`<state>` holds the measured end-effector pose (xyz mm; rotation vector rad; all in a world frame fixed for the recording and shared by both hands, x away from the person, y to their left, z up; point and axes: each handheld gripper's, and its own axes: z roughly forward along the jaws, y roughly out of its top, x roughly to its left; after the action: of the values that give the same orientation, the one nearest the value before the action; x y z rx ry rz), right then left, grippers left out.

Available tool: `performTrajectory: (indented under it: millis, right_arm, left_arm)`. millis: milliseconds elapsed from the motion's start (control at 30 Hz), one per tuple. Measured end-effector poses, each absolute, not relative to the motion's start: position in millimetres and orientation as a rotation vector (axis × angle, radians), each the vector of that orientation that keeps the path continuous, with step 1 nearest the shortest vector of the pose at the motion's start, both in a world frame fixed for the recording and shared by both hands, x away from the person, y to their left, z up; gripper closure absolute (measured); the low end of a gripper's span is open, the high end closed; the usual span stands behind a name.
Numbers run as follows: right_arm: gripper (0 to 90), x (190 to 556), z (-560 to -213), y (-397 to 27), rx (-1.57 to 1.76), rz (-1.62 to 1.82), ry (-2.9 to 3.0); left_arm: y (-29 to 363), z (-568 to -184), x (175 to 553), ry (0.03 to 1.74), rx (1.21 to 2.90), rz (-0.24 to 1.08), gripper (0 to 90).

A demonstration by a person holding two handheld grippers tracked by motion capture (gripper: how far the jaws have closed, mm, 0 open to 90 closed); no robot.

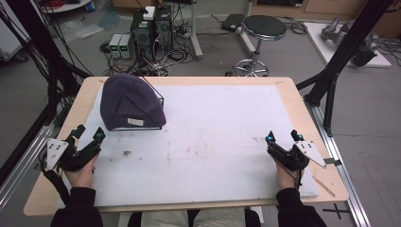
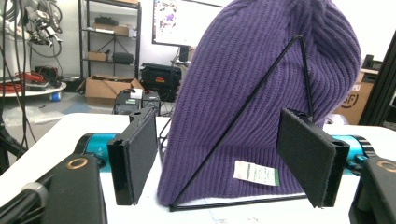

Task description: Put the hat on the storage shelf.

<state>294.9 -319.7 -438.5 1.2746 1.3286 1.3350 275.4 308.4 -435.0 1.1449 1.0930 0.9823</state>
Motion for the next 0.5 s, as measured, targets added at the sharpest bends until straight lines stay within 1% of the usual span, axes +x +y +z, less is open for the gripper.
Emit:
performTrajectory:
  millis: [500]
  right_arm:
    - [12.5,294.9,-440.2,-322.1,1.280,1.343,1.341]
  left_arm:
    - [309.6,-442.0,275.6,1.110,1.160,0.940,30.0]
